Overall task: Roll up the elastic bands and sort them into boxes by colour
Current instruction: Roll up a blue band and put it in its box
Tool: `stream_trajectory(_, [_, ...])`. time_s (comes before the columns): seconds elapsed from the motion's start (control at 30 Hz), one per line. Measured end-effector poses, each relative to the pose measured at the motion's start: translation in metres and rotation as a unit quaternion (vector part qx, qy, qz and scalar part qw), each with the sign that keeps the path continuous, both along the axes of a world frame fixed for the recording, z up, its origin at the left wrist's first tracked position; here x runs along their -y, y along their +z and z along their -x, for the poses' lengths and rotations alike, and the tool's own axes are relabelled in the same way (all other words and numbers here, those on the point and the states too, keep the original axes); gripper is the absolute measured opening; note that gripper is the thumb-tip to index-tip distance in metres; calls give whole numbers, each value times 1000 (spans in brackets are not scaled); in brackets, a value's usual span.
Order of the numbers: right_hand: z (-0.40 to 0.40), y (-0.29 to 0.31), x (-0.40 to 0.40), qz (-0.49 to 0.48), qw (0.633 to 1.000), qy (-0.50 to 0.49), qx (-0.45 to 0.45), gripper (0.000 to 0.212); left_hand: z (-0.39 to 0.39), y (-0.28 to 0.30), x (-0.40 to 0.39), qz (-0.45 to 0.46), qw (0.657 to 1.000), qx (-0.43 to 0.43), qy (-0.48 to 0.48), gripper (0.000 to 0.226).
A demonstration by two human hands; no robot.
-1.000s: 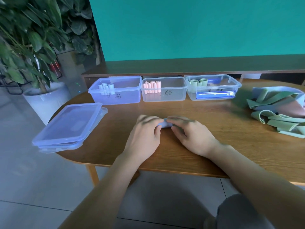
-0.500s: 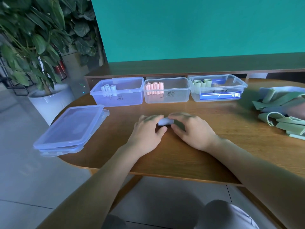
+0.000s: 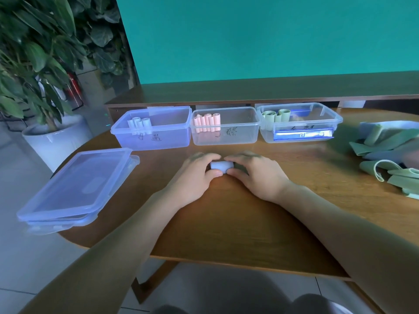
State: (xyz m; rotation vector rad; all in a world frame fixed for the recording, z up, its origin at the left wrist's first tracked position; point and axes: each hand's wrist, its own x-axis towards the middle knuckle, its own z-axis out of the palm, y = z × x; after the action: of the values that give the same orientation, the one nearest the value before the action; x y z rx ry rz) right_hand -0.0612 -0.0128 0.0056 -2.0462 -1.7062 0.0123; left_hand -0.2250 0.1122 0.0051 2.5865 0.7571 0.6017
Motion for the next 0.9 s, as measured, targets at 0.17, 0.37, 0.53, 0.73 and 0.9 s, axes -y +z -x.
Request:
stream_trajectory(0.17, [-3,-1,-3,5,1000,4,-2,32,2,2,-4,-10,1000,8,-20,28])
stream_trajectory(0.37, [2,4,2,-29,994,-1,-103,45,5,7,5,22,999,33,20,30])
stream_trajectory(0.53, [14,19,3,-113,913,60,-388,25,21,26,13,51,997,57,11,33])
stream_trajectory(0.73, [34,66,-32,-122,871,126,-458,32,55,66,-14,49,993,106,21,16])
stream_trajectory(0.9, [53,97,-89,-142,874,144,-443,15,78,87,-57,63,984,157,55,15])
